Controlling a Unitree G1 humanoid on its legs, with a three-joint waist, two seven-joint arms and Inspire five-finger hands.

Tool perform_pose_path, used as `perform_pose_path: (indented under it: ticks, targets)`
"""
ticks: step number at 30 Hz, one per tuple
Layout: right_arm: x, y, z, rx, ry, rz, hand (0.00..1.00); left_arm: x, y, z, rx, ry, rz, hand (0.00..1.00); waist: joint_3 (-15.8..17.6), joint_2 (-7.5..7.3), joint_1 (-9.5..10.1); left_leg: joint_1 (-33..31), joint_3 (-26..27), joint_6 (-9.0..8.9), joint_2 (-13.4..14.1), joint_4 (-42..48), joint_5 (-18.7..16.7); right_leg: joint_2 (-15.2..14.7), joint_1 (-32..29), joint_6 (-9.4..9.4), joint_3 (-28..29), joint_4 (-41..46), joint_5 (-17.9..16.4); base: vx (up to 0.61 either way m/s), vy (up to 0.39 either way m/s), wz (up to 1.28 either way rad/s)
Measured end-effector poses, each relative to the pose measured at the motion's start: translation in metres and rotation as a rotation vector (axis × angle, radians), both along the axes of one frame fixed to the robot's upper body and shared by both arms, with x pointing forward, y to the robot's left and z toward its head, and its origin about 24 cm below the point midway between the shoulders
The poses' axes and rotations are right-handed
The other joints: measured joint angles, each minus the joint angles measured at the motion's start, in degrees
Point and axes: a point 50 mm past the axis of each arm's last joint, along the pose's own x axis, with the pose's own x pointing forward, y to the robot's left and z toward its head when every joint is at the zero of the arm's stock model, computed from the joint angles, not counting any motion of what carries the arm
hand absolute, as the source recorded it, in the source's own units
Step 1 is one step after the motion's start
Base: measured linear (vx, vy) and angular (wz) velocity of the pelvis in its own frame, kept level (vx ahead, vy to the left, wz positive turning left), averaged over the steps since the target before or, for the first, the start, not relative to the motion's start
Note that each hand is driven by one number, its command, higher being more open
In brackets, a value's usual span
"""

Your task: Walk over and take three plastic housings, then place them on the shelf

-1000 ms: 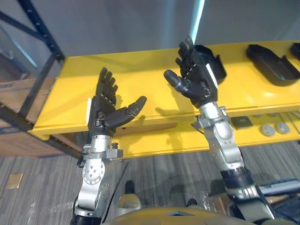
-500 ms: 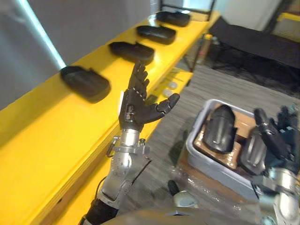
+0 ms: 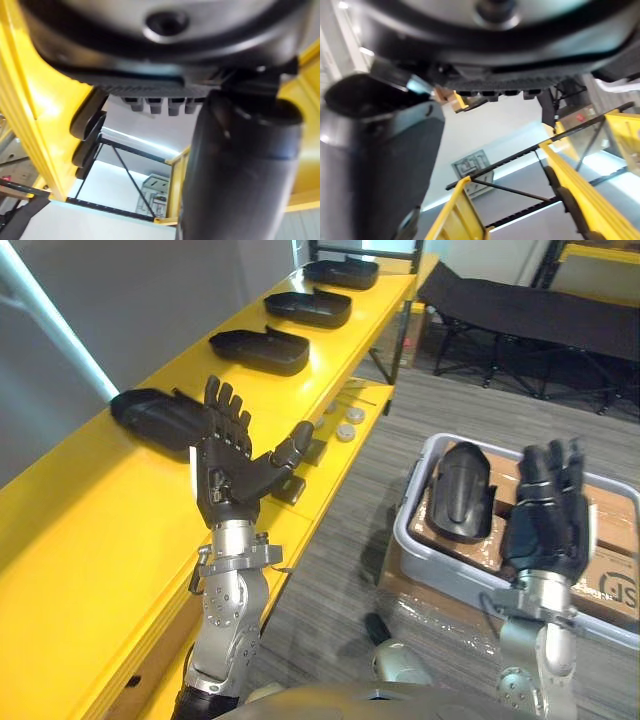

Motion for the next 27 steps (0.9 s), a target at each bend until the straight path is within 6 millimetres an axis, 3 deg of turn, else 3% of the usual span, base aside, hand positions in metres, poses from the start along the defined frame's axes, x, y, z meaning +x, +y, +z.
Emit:
perform_pose_path:
  ticks: [1,2,3,4,6,9,10,11,12,13,14,15,16,17,18,19,21,22,23,24,25,27]
  targets:
    - [-0.003,0.004,-0.003,0.016,0.008,0.018,1.0,-0.001,-0.004,0.002,0.0,-0.015,-0.027,1.0,0.36,-0.41,0.22,0.07,1.13,0.54,0.45,2.23,-1.08,-0.43,0.41,0.05,-2.0,-0.23,0.47,-0.22,0.082,-0.48]
    - [-0.004,0.007,-0.004,0.02,0.002,0.04,1.0,-0.001,-0.006,0.003,0.006,-0.018,-0.039,1.0,0.72,-1.08,0.23,0.31,2.87,1.31,0.95,3.0,-1.21,-1.25,1.36,-1.05,-3.76,-3.28,2.57,-0.23,0.074,-0.55]
    - [-0.002,0.008,-0.003,0.019,-0.012,0.056,1.0,-0.001,-0.006,0.003,0.009,-0.02,-0.041,1.0,0.86,-0.81,0.52,0.4,4.12,1.98,1.36,2.71,-0.73,-2.25,2.01,-3.66,-5.05,-5.1,2.77,-0.18,0.044,-0.63]
    - [0.002,0.011,0.001,0.018,-0.05,0.084,1.0,-0.001,-0.005,0.004,0.009,-0.026,-0.041,1.0,1.69,-0.69,0.8,0.75,6.32,2.49,1.73,1.86,0.24,-3.82,0.18,-6.06,-10.96,-2.63,1.21,-0.16,0.018,-0.8]
    - [0.017,0.019,0.007,0.013,-0.123,0.154,1.0,0.001,0.001,0.001,0.035,-0.018,-0.03,1.0,1.82,-1.16,2.11,1.42,10.13,2.48,3.18,-2.24,4.18,-7.55,-3.5,-9.27,-22.54,14.8,-4.76,-0.16,-0.035,-0.75]
    - [0.038,0.029,0.003,-0.013,-0.129,0.19,1.0,-0.001,0.014,-0.004,0.033,-0.008,-0.022,1.0,1.42,-2.19,3.71,-0.1,10.12,1.03,5.51,-4.04,7.62,-13.84,-0.29,-10.4,-28.25,26.33,-10.79,-0.03,-0.195,-0.25]
    - [0.046,0.034,-0.005,0.004,-0.091,0.191,1.0,-0.003,0.021,-0.008,0.026,0.009,-0.004,1.0,0.9,-3.07,4.99,-1.21,9.95,-0.28,6.24,-3.85,8.56,-17.17,2.08,-10.12,-29.09,26.85,-12.12,-0.01,-0.309,-0.23]
    - [0.048,0.037,-0.009,0.007,-0.066,0.19,1.0,-0.004,0.024,-0.011,0.014,0.022,0.001,1.0,0.83,-3.35,5.56,-1.74,9.87,-0.86,6.82,-3.51,8.87,-18.19,3.03,-9.61,-29.34,25.76,-12.67,-0.03,-0.378,-0.26]
    - [0.051,0.039,-0.02,-0.002,-0.007,0.172,1.0,-0.003,0.026,-0.019,-0.017,0.057,-0.014,1.0,0.61,-3.36,6.46,-2.81,8.62,-1.96,7.86,-3.14,10.01,-16.01,3.47,-7.32,-30.52,23.49,-13.95,-0.05,-0.377,-0.38]
    - [0.053,0.039,-0.027,-0.009,0.048,0.149,1.0,-0.001,0.022,-0.03,-0.05,0.11,-0.045,1.0,0.78,-1.8,7.41,-2.82,6.76,-1.96,9.1,-6.01,11.12,-12.71,3.62,-6.91,-30.1,20.81,-13.73,-0.05,-0.357,-0.5]
    - [0.052,0.038,-0.031,-0.019,0.075,0.137,1.0,-0.001,0.021,-0.033,-0.054,0.128,-0.057,1.0,0.38,-0.69,7.58,-2.37,6.4,-2.5,9.63,-7.67,12.29,-11.5,3.62,-6.72,-29.62,19.11,-13.85,-0.02,-0.379,-0.82]
    - [0.05,0.039,-0.035,-0.028,0.11,0.128,1.0,-0.003,0.019,-0.036,-0.057,0.144,-0.071,1.0,0.43,-0.6,7.52,-1.38,7.27,-4.56,10.78,-10.1,14.6,-9.81,3.62,-3.71,-28.95,15.91,-14.76,0.01,-0.248,-0.86]
    - [0.048,0.04,-0.036,-0.054,0.123,0.126,1.0,-0.003,0.017,-0.037,-0.059,0.148,-0.076,1.0,0.58,-0.89,7.39,-0.8,8.15,-5.18,11.26,-10.71,14.97,-9.07,3.87,-2.2,-29.05,14.24,-15.68,0.0,-0.411,-1.08]
    - [0.046,0.039,-0.038,-0.115,0.155,0.137,1.0,-0.003,0.016,-0.039,-0.083,0.162,-0.087,1.0,0.84,-1.03,6.11,-0.6,9.31,-5.73,12.79,-10.71,15.4,-7.44,4.23,-1.96,-30.01,11.31,-16.77,-0.02,-0.271,-0.73]
    - [0.044,0.036,-0.04,-0.152,0.187,0.149,1.0,-0.002,0.014,-0.044,-0.095,0.182,-0.089,1.0,1.38,-0.63,4.48,-1.28,8.94,-4.56,14.31,-9.79,16.32,-5.64,4.79,-2.74,-30.73,9.86,-16.25,-0.04,-0.381,-0.42]
    - [0.036,0.027,-0.049,-0.197,0.254,0.144,1.0,0.0,0.008,-0.051,-0.102,0.223,-0.106,1.0,1.88,-1.09,2.13,-3.38,6.39,-0.83,15.71,-6.52,18.72,-4.11,6.48,-3.98,-31.33,7.26,-15.33,-0.03,-0.215,-0.02]
    - [0.016,0.011,-0.061,-0.254,0.343,0.11,1.0,0.001,0.001,-0.061,-0.136,0.282,-0.135,1.0,2.47,-2.26,1.62,-6.53,3.82,5.56,16.5,-0.97,23.04,-3.0,9.48,-5.71,-30.88,1.98,-12.49,-0.05,-0.26,-0.29]
    - [0.01,0.001,-0.06,-0.284,0.358,0.096,1.0,0.0,-0.002,-0.064,-0.155,0.296,-0.135,1.0,2.62,-2.1,1.82,-6.85,2.46,3.31,14.28,-0.62,20.94,-3.01,9.42,-6.63,-29.03,-0.38,-10.95,-0.06,-0.169,-0.75]
    - [0.01,-0.005,-0.056,-0.307,0.352,0.085,1.0,0.0,-0.003,-0.064,-0.161,0.297,-0.135,1.0,2.82,-1.62,1.83,-6.83,1.89,3.3,12.4,-0.99,19.64,-2.71,9.04,-7.04,-27.99,-1.37,-10.05,-0.07,-0.044,-1.02]
    - [0.011,-0.014,-0.05,-0.332,0.338,0.062,1.0,-0.001,-0.005,-0.064,-0.158,0.297,-0.141,1.0,2.98,-1.04,1.75,-6.77,1.6,5.24,9.36,-2.46,16.58,-2.03,8.2,-7.32,-25.6,-2.78,-8.74,-0.05,-0.036,-0.91]
    - [0.013,-0.021,-0.047,-0.343,0.338,0.036,1.0,0.0,-0.005,-0.063,-0.155,0.293,-0.147,1.0,2.81,-0.64,1.64,-5.66,0.39,5.72,7.69,-4.79,15.27,-1.5,8.02,-7.44,-23.92,-4.23,-7.44,-0.03,-0.029,-0.82]
    - [0.017,-0.025,-0.045,-0.322,0.348,0.022,1.0,0.002,-0.005,-0.062,-0.151,0.286,-0.146,1.0,2.82,-0.62,1.85,-3.58,-1.72,5.26,5.09,-9.6,13.62,-1.05,8.15,-7.17,-21.72,-7.05,-5.13,-0.04,0.023,-0.61]
